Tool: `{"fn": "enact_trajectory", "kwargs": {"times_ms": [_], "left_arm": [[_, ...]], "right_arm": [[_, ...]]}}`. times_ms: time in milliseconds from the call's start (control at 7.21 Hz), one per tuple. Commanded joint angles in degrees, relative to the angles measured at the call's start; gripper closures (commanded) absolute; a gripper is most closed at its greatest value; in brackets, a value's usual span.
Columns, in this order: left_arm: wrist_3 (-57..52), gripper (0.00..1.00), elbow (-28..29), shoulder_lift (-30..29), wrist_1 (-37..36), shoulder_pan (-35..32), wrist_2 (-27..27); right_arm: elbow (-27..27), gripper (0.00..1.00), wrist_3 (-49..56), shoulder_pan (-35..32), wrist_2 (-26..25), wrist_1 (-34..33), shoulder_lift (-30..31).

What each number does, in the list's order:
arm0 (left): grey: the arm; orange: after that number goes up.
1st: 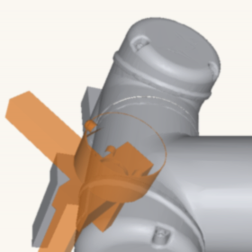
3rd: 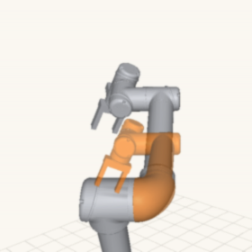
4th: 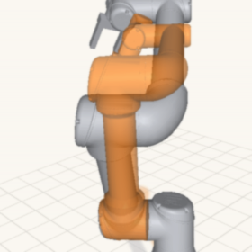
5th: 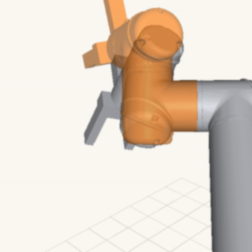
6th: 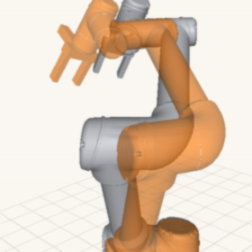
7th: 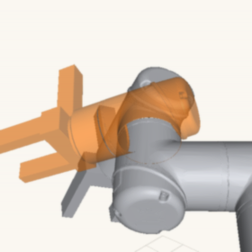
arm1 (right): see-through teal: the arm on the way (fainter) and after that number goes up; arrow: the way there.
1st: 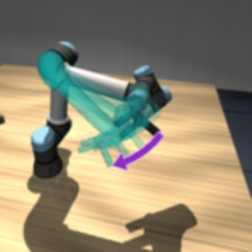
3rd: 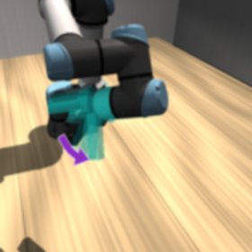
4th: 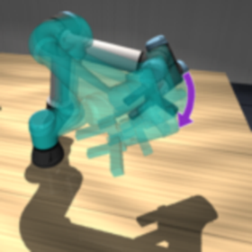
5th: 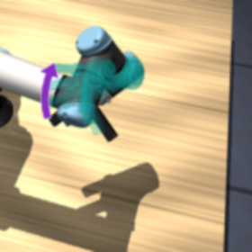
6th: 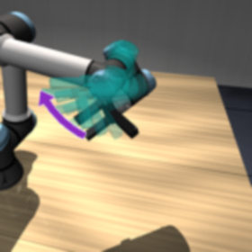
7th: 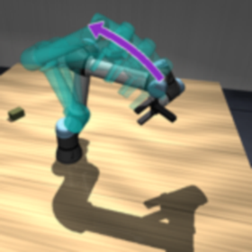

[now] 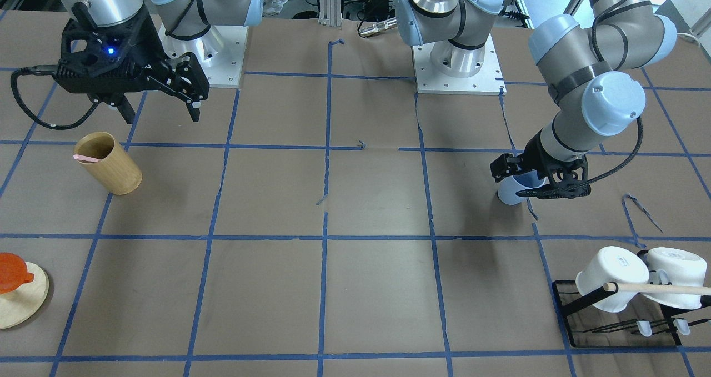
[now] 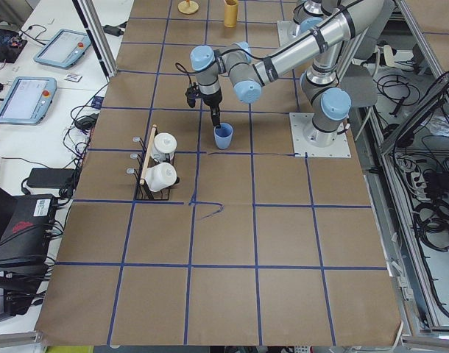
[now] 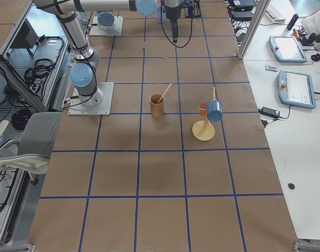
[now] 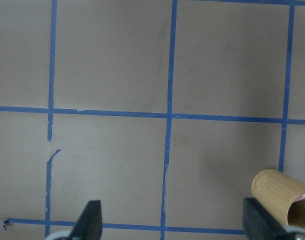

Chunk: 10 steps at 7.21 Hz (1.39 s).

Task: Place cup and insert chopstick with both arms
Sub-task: 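Lower the left gripper onto the light blue cup and grasp it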

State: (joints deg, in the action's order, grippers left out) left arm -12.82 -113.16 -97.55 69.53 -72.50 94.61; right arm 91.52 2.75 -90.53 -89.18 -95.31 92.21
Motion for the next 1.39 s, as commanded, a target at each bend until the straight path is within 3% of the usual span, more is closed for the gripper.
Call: {"fn": "enact_trajectory", "kwargs": {"times_ms": [0, 139, 277, 693, 971, 1248], "left_arm": [[-0.9, 0.10, -3.7, -0.6, -0.8, 0.8, -0.1], [-1.0, 0.51, -3.7, -1.1, -0.7, 0.7, 0.0], [-1.2, 1.00, -3.5, -1.0, -0.8, 0.7, 0.3], [-0.7, 1.00, -3.3, -0.2, -2.0, 0.3, 0.1], [7.4, 1.00, -1.8, 0.0, -4.8, -1.7, -0.9], [19.4, 1.00, 5.6, -2.4, -4.3, -16.6, -2.5]], "right_arm": [[0.1, 0.00, 0.7, 0.0, 0.0, 0.2, 0.0], [0.1, 0.00, 0.7, 0.0, 0.0, 0.2, 0.1], [0.1, 0.00, 1.9, 0.0, 0.0, 0.2, 0.0], [-0.7, 0.00, 3.9, 0.0, 0.1, 0.1, -0.1], [-0.6, 0.00, 3.8, 0.0, 0.6, 6.7, -0.1], [-0.2, 0.00, 5.0, 0.3, 0.0, 7.3, -0.2]]}}
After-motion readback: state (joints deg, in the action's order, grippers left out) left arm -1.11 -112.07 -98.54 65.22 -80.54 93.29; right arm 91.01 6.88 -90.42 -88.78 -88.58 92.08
